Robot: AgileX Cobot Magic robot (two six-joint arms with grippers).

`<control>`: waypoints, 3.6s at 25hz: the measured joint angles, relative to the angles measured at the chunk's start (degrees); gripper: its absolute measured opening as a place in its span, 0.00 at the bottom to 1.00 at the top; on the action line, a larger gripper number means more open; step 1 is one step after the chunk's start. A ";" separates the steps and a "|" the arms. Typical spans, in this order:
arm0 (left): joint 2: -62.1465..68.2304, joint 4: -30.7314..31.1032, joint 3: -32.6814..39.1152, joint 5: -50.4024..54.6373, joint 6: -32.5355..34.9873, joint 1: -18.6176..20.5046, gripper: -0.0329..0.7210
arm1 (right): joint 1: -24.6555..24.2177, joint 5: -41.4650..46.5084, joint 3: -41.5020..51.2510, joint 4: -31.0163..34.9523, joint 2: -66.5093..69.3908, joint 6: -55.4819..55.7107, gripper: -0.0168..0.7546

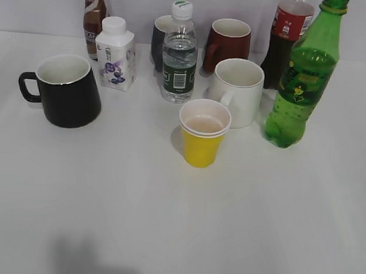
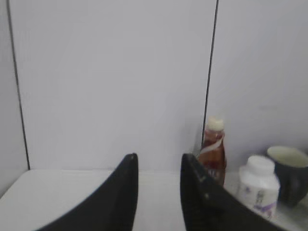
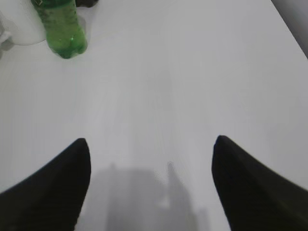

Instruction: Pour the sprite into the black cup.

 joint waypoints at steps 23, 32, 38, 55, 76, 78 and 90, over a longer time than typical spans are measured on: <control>66.26 6.29 -0.11 -47.50 0.00 0.00 0.58 | 0.00 0.00 0.00 0.00 0.00 0.00 0.78; 69.83 6.99 -5.08 -47.58 0.00 -0.06 0.56 | 0.00 0.00 0.00 0.00 0.00 0.00 0.78; 70.12 8.70 -8.37 -45.16 0.00 -1.74 0.55 | 0.00 0.00 0.00 0.00 0.00 0.00 0.78; 73.95 6.12 -14.77 -42.82 -0.22 -3.38 0.13 | 0.00 -0.10 0.00 3.61 0.00 -0.13 0.78; 58.88 11.95 -14.15 -34.50 0.68 -3.38 0.12 | 0.59 -75.18 5.05 5.17 47.72 -5.46 0.78; 58.60 12.02 -14.15 -34.29 0.68 -3.38 0.12 | 1.97 -77.55 7.36 3.56 52.21 -5.20 0.78; 58.60 12.46 -14.15 -34.20 0.68 -3.38 0.12 | 16.92 -98.35 8.46 -5.76 75.51 2.73 0.81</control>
